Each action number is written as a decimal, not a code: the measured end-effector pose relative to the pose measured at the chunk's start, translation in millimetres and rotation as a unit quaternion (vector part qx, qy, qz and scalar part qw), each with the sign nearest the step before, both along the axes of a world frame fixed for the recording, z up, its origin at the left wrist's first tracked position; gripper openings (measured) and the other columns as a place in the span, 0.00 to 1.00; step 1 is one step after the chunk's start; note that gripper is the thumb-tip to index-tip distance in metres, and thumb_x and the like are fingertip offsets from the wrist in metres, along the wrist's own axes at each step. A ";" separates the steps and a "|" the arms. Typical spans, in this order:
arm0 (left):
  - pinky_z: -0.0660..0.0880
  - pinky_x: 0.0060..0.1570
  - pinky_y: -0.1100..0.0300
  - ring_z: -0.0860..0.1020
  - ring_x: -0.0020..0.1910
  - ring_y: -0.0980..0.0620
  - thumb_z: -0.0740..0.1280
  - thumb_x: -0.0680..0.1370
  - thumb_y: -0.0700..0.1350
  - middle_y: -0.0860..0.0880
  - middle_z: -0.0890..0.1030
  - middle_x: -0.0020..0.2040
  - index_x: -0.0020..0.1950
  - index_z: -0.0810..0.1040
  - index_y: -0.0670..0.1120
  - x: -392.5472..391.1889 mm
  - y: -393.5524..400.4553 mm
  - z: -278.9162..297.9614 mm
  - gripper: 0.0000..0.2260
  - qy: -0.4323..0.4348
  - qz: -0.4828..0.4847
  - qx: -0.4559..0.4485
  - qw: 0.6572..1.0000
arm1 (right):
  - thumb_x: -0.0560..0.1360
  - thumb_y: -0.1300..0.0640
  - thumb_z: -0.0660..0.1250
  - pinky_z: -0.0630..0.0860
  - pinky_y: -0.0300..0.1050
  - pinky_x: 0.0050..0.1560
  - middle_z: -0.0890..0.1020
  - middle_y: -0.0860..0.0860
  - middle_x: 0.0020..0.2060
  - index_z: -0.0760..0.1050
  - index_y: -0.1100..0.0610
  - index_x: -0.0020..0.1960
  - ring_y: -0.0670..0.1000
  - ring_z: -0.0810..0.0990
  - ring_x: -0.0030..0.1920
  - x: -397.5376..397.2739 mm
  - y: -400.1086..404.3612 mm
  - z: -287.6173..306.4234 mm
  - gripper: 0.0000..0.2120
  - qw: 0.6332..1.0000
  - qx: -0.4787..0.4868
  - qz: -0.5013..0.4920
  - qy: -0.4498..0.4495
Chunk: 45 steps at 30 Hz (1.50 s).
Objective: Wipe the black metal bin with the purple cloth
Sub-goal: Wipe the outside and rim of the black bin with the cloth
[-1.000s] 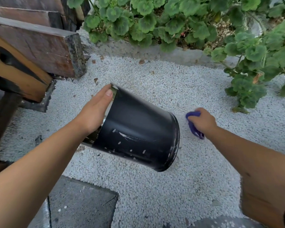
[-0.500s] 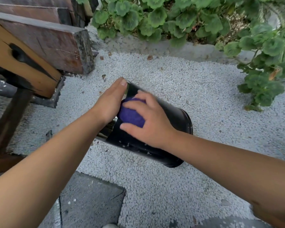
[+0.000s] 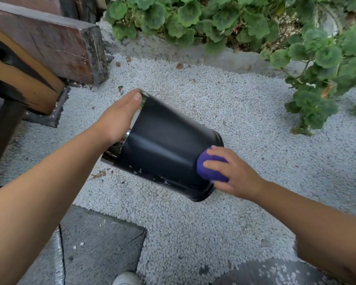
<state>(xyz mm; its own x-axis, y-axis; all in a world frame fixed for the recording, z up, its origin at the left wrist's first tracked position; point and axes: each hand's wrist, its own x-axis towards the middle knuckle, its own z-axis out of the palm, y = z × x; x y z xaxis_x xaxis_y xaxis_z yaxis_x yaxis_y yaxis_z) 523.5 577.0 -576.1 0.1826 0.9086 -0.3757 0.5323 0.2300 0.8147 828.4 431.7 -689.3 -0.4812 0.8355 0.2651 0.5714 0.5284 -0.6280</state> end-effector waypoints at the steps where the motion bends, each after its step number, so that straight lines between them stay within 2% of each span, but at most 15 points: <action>1: 0.56 0.75 0.50 0.59 0.74 0.61 0.55 0.72 0.71 0.64 0.61 0.75 0.75 0.62 0.62 0.2 0.1 0.3 0.33 -0.004 0.002 -0.002 1.000 | 0.72 0.48 0.68 0.68 0.49 0.67 0.69 0.53 0.66 0.71 0.49 0.65 0.57 0.72 0.64 9.7 5.5 -0.9 0.22 0.998 -0.039 -0.056 -0.007; 6: 0.58 0.70 0.57 0.61 0.71 0.58 0.53 0.76 0.68 0.67 0.60 0.71 0.75 0.61 0.64 0.7 -0.4 -1.3 0.27 -0.028 0.004 -0.019 0.999 | 0.73 0.51 0.69 0.72 0.47 0.48 0.76 0.54 0.52 0.74 0.48 0.63 0.58 0.77 0.52 75.7 44.7 -5.2 0.19 0.912 -0.256 -0.179 -0.268; 10: 0.60 0.66 0.55 0.63 0.67 0.57 0.51 0.80 0.65 0.65 0.60 0.75 0.74 0.62 0.66 -3.4 -0.8 -5.5 0.22 -0.011 0.013 -0.026 1.000 | 0.68 0.53 0.70 0.73 0.42 0.43 0.80 0.43 0.44 0.76 0.37 0.47 0.46 0.79 0.44 54.4 24.9 9.7 0.12 0.889 -0.311 -0.336 -0.030; 13: 0.62 0.69 0.48 0.65 0.67 0.57 0.51 0.80 0.65 0.61 0.61 0.76 0.73 0.63 0.66 -3.9 0.1 -1.8 0.22 0.002 0.024 -0.022 0.999 | 0.66 0.48 0.69 0.73 0.35 0.41 0.79 0.40 0.50 0.73 0.33 0.52 0.38 0.80 0.44 15.6 9.5 21.8 0.17 0.851 -0.368 -0.352 0.129; 16: 0.65 0.67 0.46 0.71 0.69 0.49 0.54 0.79 0.64 0.51 0.69 0.74 0.73 0.67 0.61 -2.9 -1.8 0.1 0.23 0.026 0.078 0.004 0.997 | 0.74 0.55 0.69 0.80 0.48 0.39 0.84 0.51 0.51 0.78 0.41 0.54 0.47 0.85 0.42 -13.4 -4.3 19.2 0.12 0.657 -0.499 -0.382 0.416; 18: 0.73 0.55 0.43 0.79 0.56 0.40 0.55 0.76 0.66 0.41 0.81 0.58 0.63 0.77 0.52 -4.3 -5.5 1.7 0.25 0.063 0.119 0.061 0.989 | 0.76 0.55 0.68 0.80 0.55 0.38 0.85 0.56 0.50 0.80 0.47 0.56 0.56 0.84 0.42 -27.8 -12.4 18.1 0.10 0.527 -0.577 -0.371 0.502; 21: 0.65 0.37 0.50 0.71 0.31 0.47 0.59 0.75 0.63 0.43 0.72 0.32 0.40 0.75 0.41 -9.0 -16.6 6.6 0.24 0.044 0.120 0.092 0.987 | 0.70 0.54 0.72 0.80 0.57 0.39 0.84 0.59 0.54 0.75 0.53 0.65 0.59 0.84 0.46 -34.1 -14.6 14.2 0.24 0.448 -0.588 -0.384 0.554; 23: 0.72 0.42 0.57 0.79 0.36 0.55 0.63 0.77 0.55 0.53 0.81 0.39 0.47 0.81 0.54 -16.3 -28.1 6.9 0.09 -0.050 0.046 0.065 0.996 | 0.65 0.55 0.74 0.81 0.60 0.41 0.85 0.59 0.53 0.75 0.54 0.65 0.60 0.85 0.48 -31.9 -14.2 13.0 0.28 0.431 -0.576 -0.385 0.578; 24: 0.74 0.49 0.63 0.81 0.49 0.60 0.63 0.77 0.52 0.58 0.83 0.51 0.57 0.80 0.60 -20.4 -34.9 6.9 0.11 -0.094 -0.012 0.037 0.995 | 0.64 0.55 0.74 0.81 0.60 0.42 0.85 0.59 0.52 0.77 0.55 0.63 0.60 0.85 0.48 -30.3 -14.9 12.2 0.27 0.427 -0.574 -0.387 0.583; 27: 0.58 0.65 0.77 0.57 0.73 0.69 0.66 0.73 0.62 0.67 0.58 0.75 0.76 0.54 0.59 -35.2 -50.9 6.0 0.36 -0.072 -0.152 0.046 0.985 | 0.68 0.56 0.73 0.82 0.57 0.41 0.86 0.58 0.48 0.82 0.57 0.52 0.59 0.86 0.46 -23.2 -8.3 14.9 0.13 0.435 -0.579 -0.395 0.565; 30: 0.48 0.76 0.53 0.47 0.79 0.53 0.66 0.72 0.67 0.57 0.48 0.80 0.78 0.43 0.60 -39.5 -53.6 9.6 0.44 -0.134 -0.176 0.048 0.974 | 0.70 0.56 0.74 0.81 0.54 0.38 0.86 0.58 0.42 0.85 0.58 0.40 0.57 0.86 0.40 -2.7 12.8 25.8 0.06 0.471 -0.603 -0.387 0.514; 32: 0.54 0.73 0.40 0.52 0.79 0.46 0.67 0.71 0.67 0.52 0.51 0.81 0.78 0.46 0.64 -39.4 -49.6 14.2 0.43 -0.182 -0.144 0.055 0.971 | 0.62 0.55 0.80 0.81 0.54 0.42 0.86 0.58 0.42 0.85 0.59 0.45 0.57 0.86 0.42 11.4 29.0 38.2 0.13 0.500 -0.623 -0.363 0.480; 39: 0.68 0.62 0.53 0.69 0.65 0.65 0.60 0.71 0.66 0.67 0.71 0.66 0.67 0.70 0.67 -6.3 -26.8 5.4 0.23 -0.124 0.071 0.047 0.989 | 0.73 0.55 0.70 0.82 0.56 0.49 0.81 0.55 0.38 0.79 0.57 0.40 0.55 0.83 0.41 -1.1 69.2 57.1 0.06 0.471 -0.569 -0.411 0.535; 43: 0.75 0.47 0.57 0.76 0.35 0.64 0.65 0.72 0.54 0.60 0.79 0.37 0.43 0.79 0.54 17.9 -8.7 16.3 0.06 -0.080 0.271 0.147 0.948 | 0.76 0.52 0.67 0.82 0.57 0.44 0.77 0.53 0.30 0.73 0.54 0.35 0.54 0.79 0.30 -3.2 97.3 65.9 0.12 0.473 -0.489 -0.440 0.586; 45: 0.72 0.47 0.59 0.77 0.40 0.66 0.66 0.71 0.54 0.60 0.81 0.42 0.43 0.81 0.54 16.3 -11.8 17.7 0.07 -0.098 0.257 0.149 0.950 | 0.77 0.52 0.66 0.75 0.53 0.56 0.71 0.50 0.34 0.70 0.52 0.36 0.52 0.71 0.32 -1.7 102.6 63.9 0.13 0.476 -0.457 -0.444 0.607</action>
